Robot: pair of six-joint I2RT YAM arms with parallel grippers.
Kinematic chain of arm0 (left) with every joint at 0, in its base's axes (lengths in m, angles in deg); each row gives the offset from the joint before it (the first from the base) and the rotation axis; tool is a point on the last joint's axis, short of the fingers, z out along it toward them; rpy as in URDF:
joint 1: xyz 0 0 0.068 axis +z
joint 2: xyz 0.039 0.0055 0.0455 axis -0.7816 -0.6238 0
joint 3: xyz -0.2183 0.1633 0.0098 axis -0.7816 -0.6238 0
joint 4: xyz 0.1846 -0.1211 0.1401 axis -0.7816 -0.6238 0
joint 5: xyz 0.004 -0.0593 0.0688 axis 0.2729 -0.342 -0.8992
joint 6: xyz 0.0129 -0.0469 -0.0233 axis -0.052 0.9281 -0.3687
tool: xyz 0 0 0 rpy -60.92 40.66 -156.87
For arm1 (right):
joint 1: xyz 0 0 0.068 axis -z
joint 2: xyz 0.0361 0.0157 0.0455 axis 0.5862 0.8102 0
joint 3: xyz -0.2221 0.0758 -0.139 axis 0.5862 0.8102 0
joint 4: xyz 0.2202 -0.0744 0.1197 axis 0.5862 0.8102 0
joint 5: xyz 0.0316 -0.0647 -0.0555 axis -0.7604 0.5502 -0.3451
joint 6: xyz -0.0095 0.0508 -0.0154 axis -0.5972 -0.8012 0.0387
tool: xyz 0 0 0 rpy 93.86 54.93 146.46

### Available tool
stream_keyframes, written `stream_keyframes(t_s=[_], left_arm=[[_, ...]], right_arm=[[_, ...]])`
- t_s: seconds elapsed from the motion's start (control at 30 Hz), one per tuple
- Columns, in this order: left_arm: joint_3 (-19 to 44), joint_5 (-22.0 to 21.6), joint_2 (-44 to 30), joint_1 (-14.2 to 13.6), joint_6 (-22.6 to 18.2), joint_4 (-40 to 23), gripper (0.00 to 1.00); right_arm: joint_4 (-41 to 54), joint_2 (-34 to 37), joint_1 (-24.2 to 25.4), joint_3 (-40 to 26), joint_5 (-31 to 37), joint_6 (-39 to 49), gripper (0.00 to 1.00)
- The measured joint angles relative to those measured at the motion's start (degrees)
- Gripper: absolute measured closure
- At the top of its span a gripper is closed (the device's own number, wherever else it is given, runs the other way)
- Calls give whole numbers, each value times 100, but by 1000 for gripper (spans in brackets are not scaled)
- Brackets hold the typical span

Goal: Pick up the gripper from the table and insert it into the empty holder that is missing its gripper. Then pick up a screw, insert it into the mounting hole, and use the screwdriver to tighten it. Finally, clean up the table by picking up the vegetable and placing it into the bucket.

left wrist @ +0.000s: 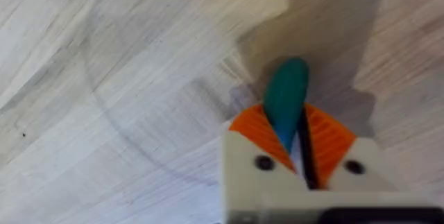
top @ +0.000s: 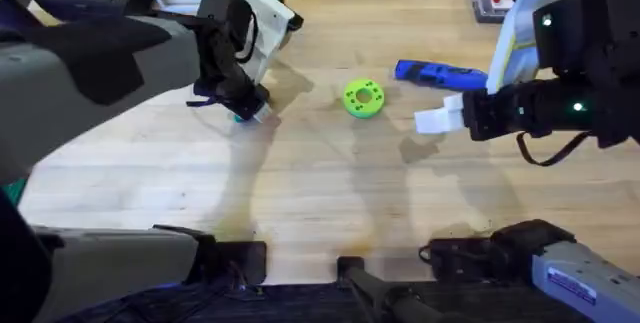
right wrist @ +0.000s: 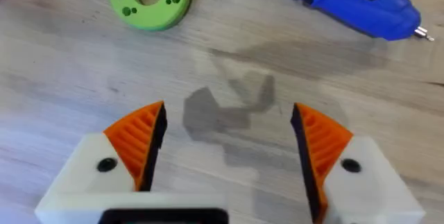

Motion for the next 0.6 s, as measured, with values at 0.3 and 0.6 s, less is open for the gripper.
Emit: stream_keyframes(t_s=[0.3,0.6], left_arm=[[461,-18,3,0,-20,-600,979],[2355,-64,-2,0,28,-990,979]], right_arm=[[-57,0,0,0,0,0,7],[-188,0,0,0,0,0,7]])
